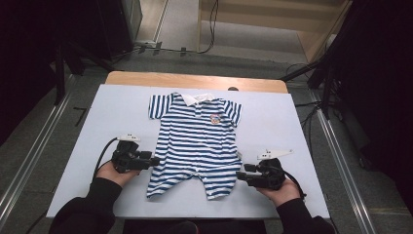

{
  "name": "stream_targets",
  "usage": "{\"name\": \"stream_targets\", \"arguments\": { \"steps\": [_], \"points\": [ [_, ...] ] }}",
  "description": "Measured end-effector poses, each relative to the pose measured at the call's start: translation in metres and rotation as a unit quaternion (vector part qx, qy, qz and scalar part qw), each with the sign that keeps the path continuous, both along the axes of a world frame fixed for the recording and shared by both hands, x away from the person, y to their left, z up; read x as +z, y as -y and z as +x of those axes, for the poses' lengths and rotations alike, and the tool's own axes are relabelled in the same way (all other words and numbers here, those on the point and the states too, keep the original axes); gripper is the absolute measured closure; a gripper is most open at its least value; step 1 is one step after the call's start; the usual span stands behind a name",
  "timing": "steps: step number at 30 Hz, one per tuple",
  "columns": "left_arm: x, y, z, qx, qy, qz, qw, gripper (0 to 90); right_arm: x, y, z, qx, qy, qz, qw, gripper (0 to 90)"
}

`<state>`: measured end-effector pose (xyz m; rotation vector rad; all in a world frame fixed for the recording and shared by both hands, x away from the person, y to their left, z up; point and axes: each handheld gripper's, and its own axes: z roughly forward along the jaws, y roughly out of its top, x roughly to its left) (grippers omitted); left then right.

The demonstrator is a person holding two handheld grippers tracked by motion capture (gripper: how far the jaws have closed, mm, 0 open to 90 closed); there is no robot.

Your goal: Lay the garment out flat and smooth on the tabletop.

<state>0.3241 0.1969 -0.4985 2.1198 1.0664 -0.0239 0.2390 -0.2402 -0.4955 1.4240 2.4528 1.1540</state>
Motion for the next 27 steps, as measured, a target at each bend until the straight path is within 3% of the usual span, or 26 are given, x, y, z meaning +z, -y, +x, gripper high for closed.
{"name": "stream_targets", "arguments": {
  "steps": [3, 8, 12, 17, 21, 27],
  "points": [
    [-0.002, 0.001, 0.002, 0.002, -0.006, 0.004, 1.0000, 67.1, -0.005, -0.001, 0.000, 0.003, -0.008, 0.000, 1.0000, 46.2],
    [-0.002, 0.008, 0.006, -0.007, -0.024, 0.014, 0.9996, 87.8, -0.009, -0.007, 0.001, 0.008, -0.017, -0.005, 0.9998, 45.7],
    [-0.001, 0.006, 0.009, 0.003, -0.037, 0.008, 0.9993, 89.1, -0.012, -0.010, 0.004, 0.007, -0.022, -0.007, 0.9997, 44.8],
    [0.008, -0.005, 0.015, 0.030, -0.017, -0.010, 0.9994, 89.1, -0.014, -0.015, 0.012, 0.011, -0.025, -0.011, 0.9996, 44.8],
    [0.010, -0.007, 0.019, 0.037, -0.003, -0.006, 0.9993, 88.9, -0.012, -0.017, 0.014, 0.010, -0.019, -0.004, 0.9998, 44.8],
    [0.008, -0.010, 0.027, 0.045, 0.002, 0.005, 0.9990, 88.7, -0.001, -0.011, 0.008, -0.002, 0.004, 0.019, 0.9998, 44.8]
  ]
}}
